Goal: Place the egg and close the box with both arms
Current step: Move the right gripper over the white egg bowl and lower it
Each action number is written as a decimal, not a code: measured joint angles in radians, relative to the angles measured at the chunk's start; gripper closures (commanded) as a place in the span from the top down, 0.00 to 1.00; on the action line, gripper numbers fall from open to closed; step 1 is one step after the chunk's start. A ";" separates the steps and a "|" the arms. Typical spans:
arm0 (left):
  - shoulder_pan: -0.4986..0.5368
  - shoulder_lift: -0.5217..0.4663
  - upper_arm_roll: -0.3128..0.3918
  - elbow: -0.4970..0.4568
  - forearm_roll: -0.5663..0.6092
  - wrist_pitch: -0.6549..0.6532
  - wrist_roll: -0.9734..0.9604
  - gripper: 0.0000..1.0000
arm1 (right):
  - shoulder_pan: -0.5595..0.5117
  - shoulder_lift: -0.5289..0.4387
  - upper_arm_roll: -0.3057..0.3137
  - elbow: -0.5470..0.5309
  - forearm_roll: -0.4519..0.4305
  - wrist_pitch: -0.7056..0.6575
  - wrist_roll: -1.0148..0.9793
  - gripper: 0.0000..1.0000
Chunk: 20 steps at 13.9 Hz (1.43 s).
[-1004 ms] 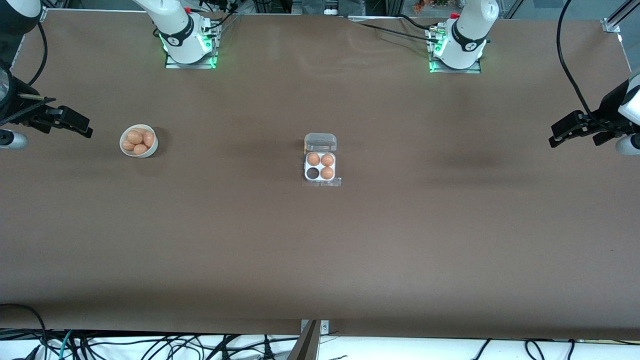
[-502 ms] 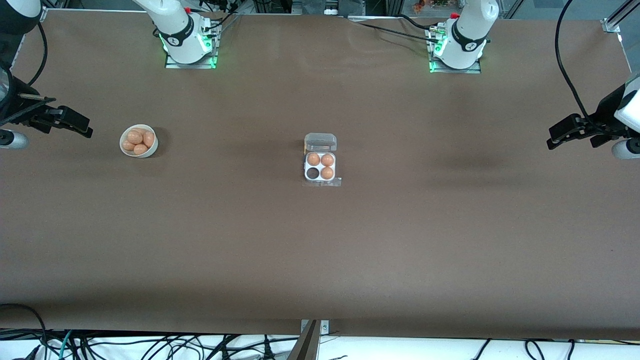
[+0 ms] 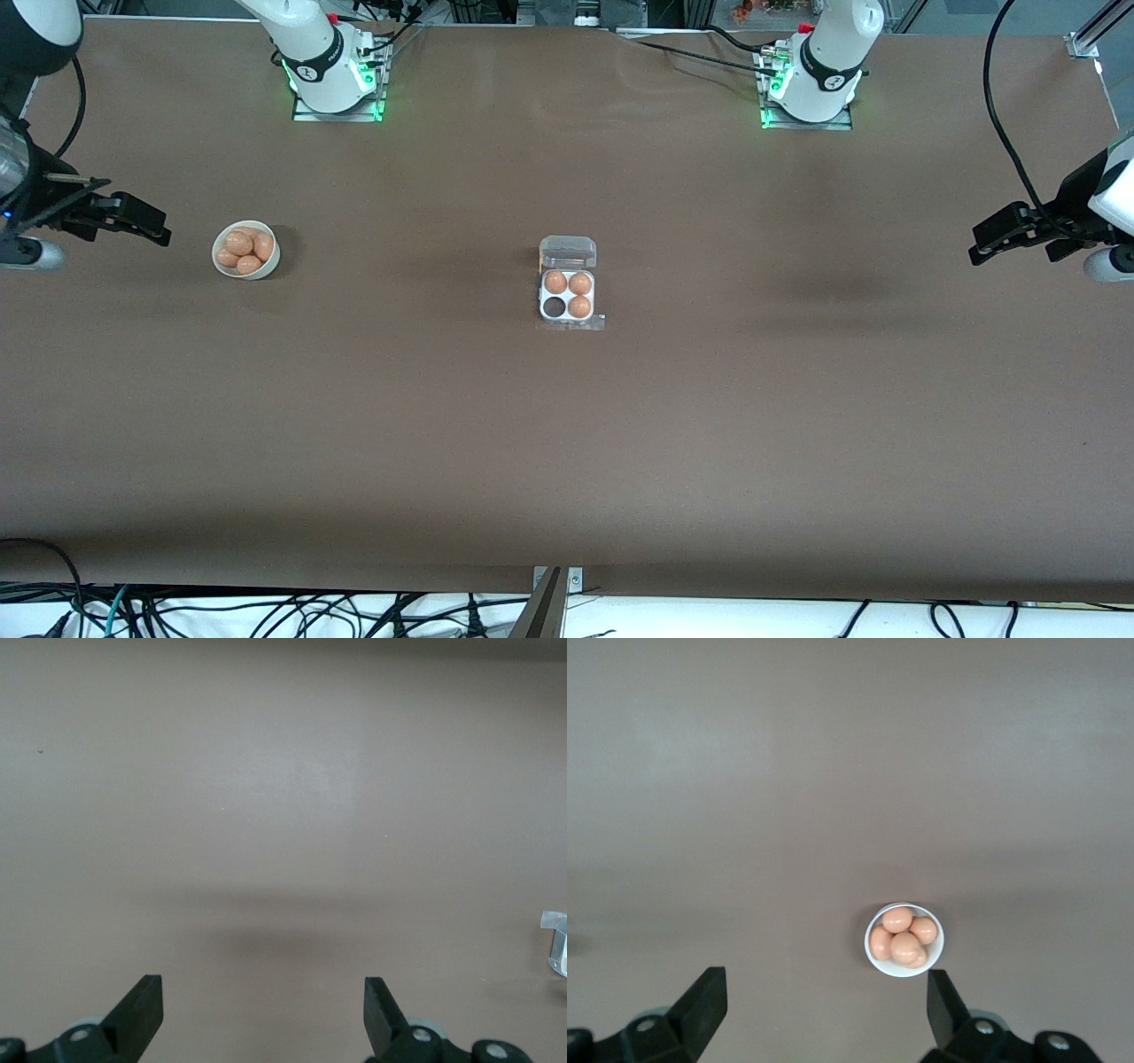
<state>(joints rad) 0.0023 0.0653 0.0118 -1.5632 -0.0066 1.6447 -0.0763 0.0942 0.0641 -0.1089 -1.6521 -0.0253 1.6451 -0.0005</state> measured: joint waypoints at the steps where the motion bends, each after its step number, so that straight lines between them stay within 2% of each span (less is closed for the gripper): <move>1: 0.000 0.000 0.000 0.000 0.000 0.000 0.000 1.00 | 0.000 0.019 0.002 -0.001 -0.014 -0.001 -0.014 1.00; 6: 0.000 0.000 0.000 0.000 0.000 0.000 0.000 1.00 | -0.018 0.100 -0.023 -0.052 -0.051 0.023 -0.024 1.00; 10: 0.000 0.002 0.000 0.000 0.000 0.000 0.000 1.00 | -0.026 0.088 -0.039 -0.248 -0.051 0.216 -0.032 1.00; 15: 0.000 0.006 0.000 0.000 0.000 0.000 0.000 1.00 | -0.026 0.015 -0.081 -0.518 -0.052 0.441 -0.035 1.00; 20: 0.000 0.008 0.000 0.000 0.000 0.000 0.000 1.00 | -0.026 -0.003 -0.112 -0.671 -0.052 0.557 -0.036 1.00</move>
<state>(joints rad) 0.0024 0.0735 0.0118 -1.5629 -0.0066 1.6446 -0.0763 0.0680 0.0614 -0.2207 -2.3235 -0.0771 2.2024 -0.0362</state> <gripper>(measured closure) 0.000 0.000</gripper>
